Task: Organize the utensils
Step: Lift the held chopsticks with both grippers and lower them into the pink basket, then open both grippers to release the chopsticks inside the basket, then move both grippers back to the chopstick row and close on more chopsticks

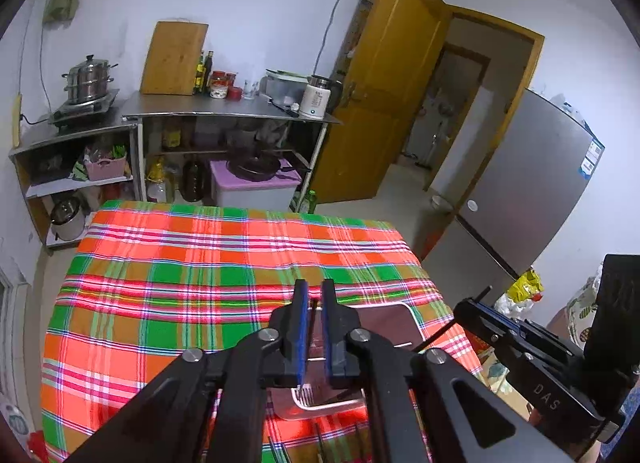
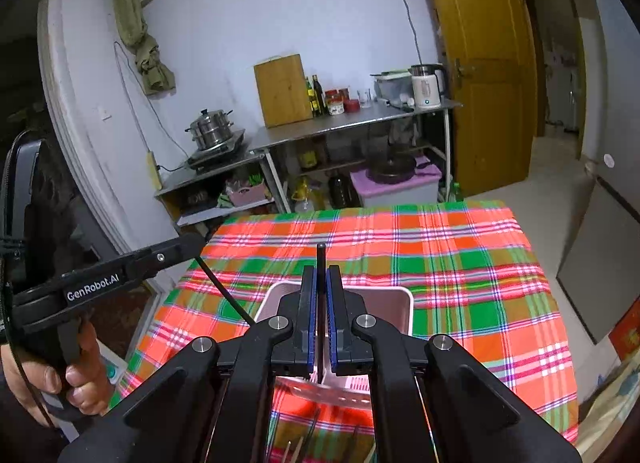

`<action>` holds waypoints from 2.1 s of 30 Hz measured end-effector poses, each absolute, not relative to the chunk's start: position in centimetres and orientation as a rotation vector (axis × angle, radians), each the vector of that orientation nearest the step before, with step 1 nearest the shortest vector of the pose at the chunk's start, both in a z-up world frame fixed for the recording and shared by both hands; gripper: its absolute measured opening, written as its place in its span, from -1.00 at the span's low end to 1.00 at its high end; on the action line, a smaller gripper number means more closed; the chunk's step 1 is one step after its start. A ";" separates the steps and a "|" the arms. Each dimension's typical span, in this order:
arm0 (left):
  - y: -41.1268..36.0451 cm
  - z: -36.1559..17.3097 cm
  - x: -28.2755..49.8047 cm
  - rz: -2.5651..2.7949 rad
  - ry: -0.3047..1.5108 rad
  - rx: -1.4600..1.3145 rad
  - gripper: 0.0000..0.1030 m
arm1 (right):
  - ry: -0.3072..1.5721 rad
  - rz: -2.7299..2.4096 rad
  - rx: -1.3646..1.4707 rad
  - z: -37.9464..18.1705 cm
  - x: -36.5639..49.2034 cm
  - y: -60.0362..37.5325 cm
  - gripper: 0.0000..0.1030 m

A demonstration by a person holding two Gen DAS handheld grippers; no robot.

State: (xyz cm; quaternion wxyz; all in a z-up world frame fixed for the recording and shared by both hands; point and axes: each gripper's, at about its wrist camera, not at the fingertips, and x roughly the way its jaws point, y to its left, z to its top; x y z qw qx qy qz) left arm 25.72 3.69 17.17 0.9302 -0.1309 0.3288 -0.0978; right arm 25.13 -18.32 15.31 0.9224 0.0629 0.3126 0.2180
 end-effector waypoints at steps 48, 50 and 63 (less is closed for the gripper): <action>3.4 -1.5 14.3 -0.144 0.967 -0.285 -0.48 | 0.900 0.443 0.115 0.9 16.3 -19.7 -0.59; 3.0 -2.3 14.7 -0.144 0.988 -0.283 -0.48 | 0.921 0.443 0.110 0.1 16.4 -19.4 -0.59; 1.8 -4.2 17.2 -0.146 1.032 -0.262 -0.48 | 0.995 0.415 0.087 -2.9 18.4 -18.4 -0.61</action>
